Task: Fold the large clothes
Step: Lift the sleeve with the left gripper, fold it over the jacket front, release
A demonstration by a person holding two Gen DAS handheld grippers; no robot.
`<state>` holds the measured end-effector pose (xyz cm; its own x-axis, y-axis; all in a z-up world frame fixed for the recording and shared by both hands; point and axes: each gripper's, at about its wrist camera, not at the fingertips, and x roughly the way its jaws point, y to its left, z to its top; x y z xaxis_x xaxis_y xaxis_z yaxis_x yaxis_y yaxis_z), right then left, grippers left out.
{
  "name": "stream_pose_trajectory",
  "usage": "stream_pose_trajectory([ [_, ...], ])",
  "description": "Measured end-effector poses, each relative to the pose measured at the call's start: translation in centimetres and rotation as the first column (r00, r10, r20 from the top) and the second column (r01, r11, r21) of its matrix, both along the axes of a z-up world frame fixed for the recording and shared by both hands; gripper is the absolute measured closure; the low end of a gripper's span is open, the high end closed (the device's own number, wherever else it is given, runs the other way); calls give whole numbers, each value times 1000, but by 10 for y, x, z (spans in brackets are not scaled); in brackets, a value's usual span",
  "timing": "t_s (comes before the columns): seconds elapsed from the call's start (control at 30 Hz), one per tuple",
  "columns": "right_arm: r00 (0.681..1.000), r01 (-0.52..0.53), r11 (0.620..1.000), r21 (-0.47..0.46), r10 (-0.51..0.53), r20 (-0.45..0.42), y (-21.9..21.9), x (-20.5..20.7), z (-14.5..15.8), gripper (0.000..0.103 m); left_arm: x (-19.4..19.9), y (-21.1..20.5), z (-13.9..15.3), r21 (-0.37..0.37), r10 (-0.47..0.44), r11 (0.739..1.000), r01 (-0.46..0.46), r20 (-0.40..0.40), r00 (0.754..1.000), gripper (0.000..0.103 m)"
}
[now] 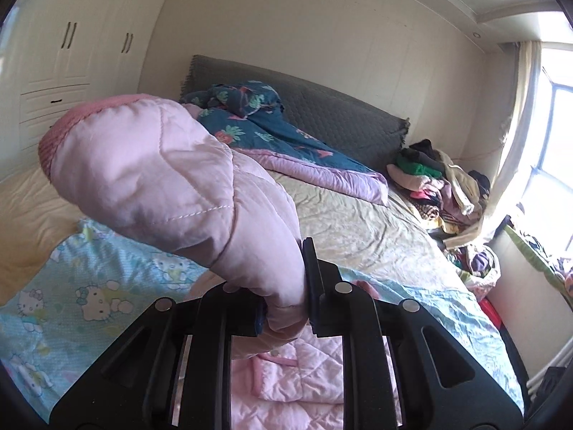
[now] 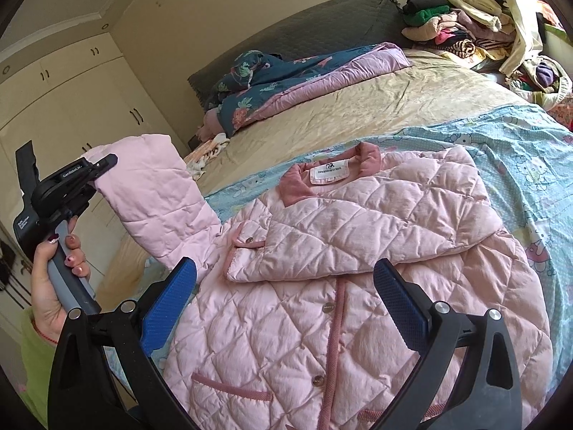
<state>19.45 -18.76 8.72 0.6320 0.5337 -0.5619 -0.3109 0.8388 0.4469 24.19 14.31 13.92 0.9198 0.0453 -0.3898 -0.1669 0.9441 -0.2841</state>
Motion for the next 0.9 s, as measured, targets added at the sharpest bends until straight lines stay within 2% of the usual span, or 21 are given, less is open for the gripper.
stream_pose_trajectory([
  [0.43, 996, 90, 995, 35, -88, -32, -46, 8, -12, 4, 28, -76, -31, 61, -145, 987, 149, -65, 987, 93],
  [0.9, 975, 213, 976, 54, -209, -71, -93, 23, -28, 4, 51, -131, -82, 104, -273, 949, 298, -203, 940, 93],
])
